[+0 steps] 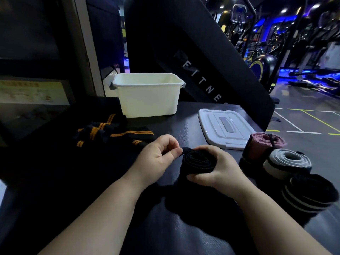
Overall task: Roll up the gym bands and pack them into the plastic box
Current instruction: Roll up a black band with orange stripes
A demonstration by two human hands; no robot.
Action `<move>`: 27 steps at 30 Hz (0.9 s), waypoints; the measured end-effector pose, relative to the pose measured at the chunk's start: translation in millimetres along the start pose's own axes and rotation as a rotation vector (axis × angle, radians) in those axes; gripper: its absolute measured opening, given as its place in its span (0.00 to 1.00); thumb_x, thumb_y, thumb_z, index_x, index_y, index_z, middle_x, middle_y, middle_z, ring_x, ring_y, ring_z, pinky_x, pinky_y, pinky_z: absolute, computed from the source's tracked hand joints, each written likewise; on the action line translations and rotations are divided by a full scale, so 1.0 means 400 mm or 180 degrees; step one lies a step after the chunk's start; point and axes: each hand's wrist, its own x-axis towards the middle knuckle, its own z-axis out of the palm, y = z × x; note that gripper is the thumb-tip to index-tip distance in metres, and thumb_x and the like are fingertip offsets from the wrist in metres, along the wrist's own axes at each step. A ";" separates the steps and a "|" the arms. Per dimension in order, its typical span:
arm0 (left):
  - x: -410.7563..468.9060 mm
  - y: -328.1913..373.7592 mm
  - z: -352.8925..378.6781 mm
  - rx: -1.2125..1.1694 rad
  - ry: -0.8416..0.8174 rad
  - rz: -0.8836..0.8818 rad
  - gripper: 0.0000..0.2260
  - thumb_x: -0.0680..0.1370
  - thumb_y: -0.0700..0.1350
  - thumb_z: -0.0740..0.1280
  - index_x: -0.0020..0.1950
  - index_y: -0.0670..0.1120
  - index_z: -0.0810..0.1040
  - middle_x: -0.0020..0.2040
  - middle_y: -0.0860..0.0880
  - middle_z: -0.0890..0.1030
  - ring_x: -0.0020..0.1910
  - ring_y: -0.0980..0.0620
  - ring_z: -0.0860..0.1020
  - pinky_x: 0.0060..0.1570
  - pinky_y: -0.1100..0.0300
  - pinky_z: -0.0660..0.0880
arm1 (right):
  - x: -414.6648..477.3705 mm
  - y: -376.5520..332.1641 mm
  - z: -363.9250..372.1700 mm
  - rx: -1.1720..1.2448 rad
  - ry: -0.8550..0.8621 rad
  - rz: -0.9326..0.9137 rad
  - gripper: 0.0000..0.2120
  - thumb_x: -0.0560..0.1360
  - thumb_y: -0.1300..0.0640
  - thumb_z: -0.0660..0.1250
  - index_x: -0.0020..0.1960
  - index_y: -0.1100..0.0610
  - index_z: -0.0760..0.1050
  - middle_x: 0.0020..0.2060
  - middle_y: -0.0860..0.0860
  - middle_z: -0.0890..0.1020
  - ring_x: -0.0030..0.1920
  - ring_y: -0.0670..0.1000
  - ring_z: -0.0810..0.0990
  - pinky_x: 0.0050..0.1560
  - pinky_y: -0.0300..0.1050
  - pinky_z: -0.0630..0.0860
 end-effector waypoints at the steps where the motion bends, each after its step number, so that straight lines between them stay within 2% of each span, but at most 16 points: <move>1: 0.000 -0.003 0.001 0.0077 -0.0019 -0.0043 0.07 0.77 0.41 0.69 0.41 0.49 0.74 0.31 0.60 0.73 0.32 0.60 0.69 0.37 0.67 0.68 | 0.000 -0.001 0.002 -0.0048 0.0053 -0.0001 0.25 0.52 0.51 0.79 0.49 0.45 0.78 0.45 0.44 0.83 0.47 0.40 0.81 0.53 0.38 0.76; 6: -0.001 -0.016 -0.002 0.0662 0.0171 -0.0334 0.04 0.75 0.46 0.73 0.43 0.49 0.79 0.33 0.56 0.79 0.33 0.62 0.74 0.37 0.69 0.70 | -0.003 -0.003 0.016 -0.0243 0.0240 0.0019 0.24 0.50 0.44 0.77 0.45 0.45 0.77 0.41 0.43 0.82 0.43 0.41 0.80 0.47 0.38 0.76; 8: -0.003 -0.018 -0.005 0.0858 0.0124 -0.0390 0.05 0.74 0.48 0.73 0.42 0.50 0.79 0.35 0.56 0.80 0.35 0.62 0.76 0.39 0.67 0.72 | -0.004 -0.002 0.018 -0.0274 0.0280 -0.0018 0.24 0.49 0.42 0.75 0.44 0.45 0.76 0.40 0.43 0.82 0.42 0.41 0.80 0.45 0.37 0.75; 10: -0.002 -0.013 -0.010 0.1076 0.0135 -0.0378 0.06 0.74 0.48 0.73 0.41 0.50 0.77 0.35 0.55 0.79 0.37 0.57 0.77 0.39 0.62 0.73 | -0.004 -0.002 0.019 -0.0293 0.0280 -0.0049 0.24 0.49 0.41 0.75 0.43 0.45 0.76 0.40 0.43 0.81 0.42 0.40 0.79 0.43 0.35 0.73; 12: 0.000 -0.006 -0.018 0.1137 0.0185 -0.0305 0.09 0.74 0.48 0.72 0.39 0.48 0.74 0.32 0.54 0.75 0.33 0.55 0.73 0.36 0.60 0.70 | -0.005 -0.003 0.019 -0.0321 0.0278 -0.0076 0.24 0.49 0.41 0.75 0.43 0.45 0.75 0.40 0.43 0.81 0.42 0.40 0.79 0.42 0.33 0.71; 15: -0.005 0.008 -0.015 0.0315 -0.0058 -0.0265 0.10 0.73 0.49 0.71 0.39 0.46 0.73 0.31 0.57 0.71 0.32 0.57 0.68 0.35 0.62 0.66 | -0.004 -0.006 0.020 -0.0364 0.0388 -0.0039 0.23 0.52 0.48 0.81 0.43 0.47 0.75 0.40 0.44 0.80 0.41 0.40 0.78 0.41 0.30 0.70; 17: -0.013 0.013 -0.001 -0.0282 -0.0293 -0.0255 0.08 0.73 0.47 0.70 0.40 0.47 0.74 0.32 0.58 0.72 0.34 0.59 0.69 0.38 0.64 0.68 | -0.003 -0.007 0.023 -0.0334 0.0544 0.0027 0.22 0.55 0.53 0.83 0.42 0.48 0.74 0.40 0.45 0.80 0.41 0.40 0.78 0.40 0.30 0.71; 21: -0.017 -0.003 0.016 -0.0655 -0.0474 -0.0364 0.06 0.71 0.49 0.68 0.45 0.49 0.76 0.38 0.59 0.76 0.41 0.60 0.73 0.46 0.66 0.70 | -0.005 -0.014 0.037 -0.0258 0.0719 0.0201 0.26 0.56 0.51 0.83 0.45 0.47 0.70 0.40 0.45 0.79 0.40 0.41 0.77 0.39 0.33 0.72; 24: -0.019 -0.012 0.018 -0.0718 -0.0526 -0.0492 0.07 0.70 0.49 0.68 0.46 0.50 0.75 0.39 0.57 0.76 0.41 0.59 0.73 0.46 0.65 0.70 | -0.006 -0.013 0.025 0.0013 0.0308 0.0345 0.33 0.55 0.48 0.82 0.54 0.42 0.69 0.44 0.46 0.78 0.42 0.41 0.79 0.47 0.37 0.75; 26: -0.019 -0.014 0.015 -0.0740 -0.0527 -0.0498 0.08 0.71 0.49 0.68 0.47 0.48 0.74 0.40 0.54 0.75 0.41 0.59 0.72 0.46 0.65 0.70 | -0.006 0.001 0.000 0.0416 -0.0203 0.0386 0.38 0.53 0.46 0.79 0.60 0.39 0.70 0.53 0.51 0.79 0.51 0.46 0.81 0.57 0.41 0.76; 27: -0.018 -0.015 0.012 -0.0762 -0.0536 -0.0492 0.09 0.71 0.49 0.67 0.48 0.47 0.74 0.41 0.53 0.75 0.41 0.59 0.72 0.47 0.65 0.70 | -0.008 0.009 -0.014 0.0777 -0.0513 0.0434 0.39 0.53 0.49 0.78 0.64 0.40 0.71 0.58 0.53 0.78 0.56 0.51 0.81 0.61 0.45 0.75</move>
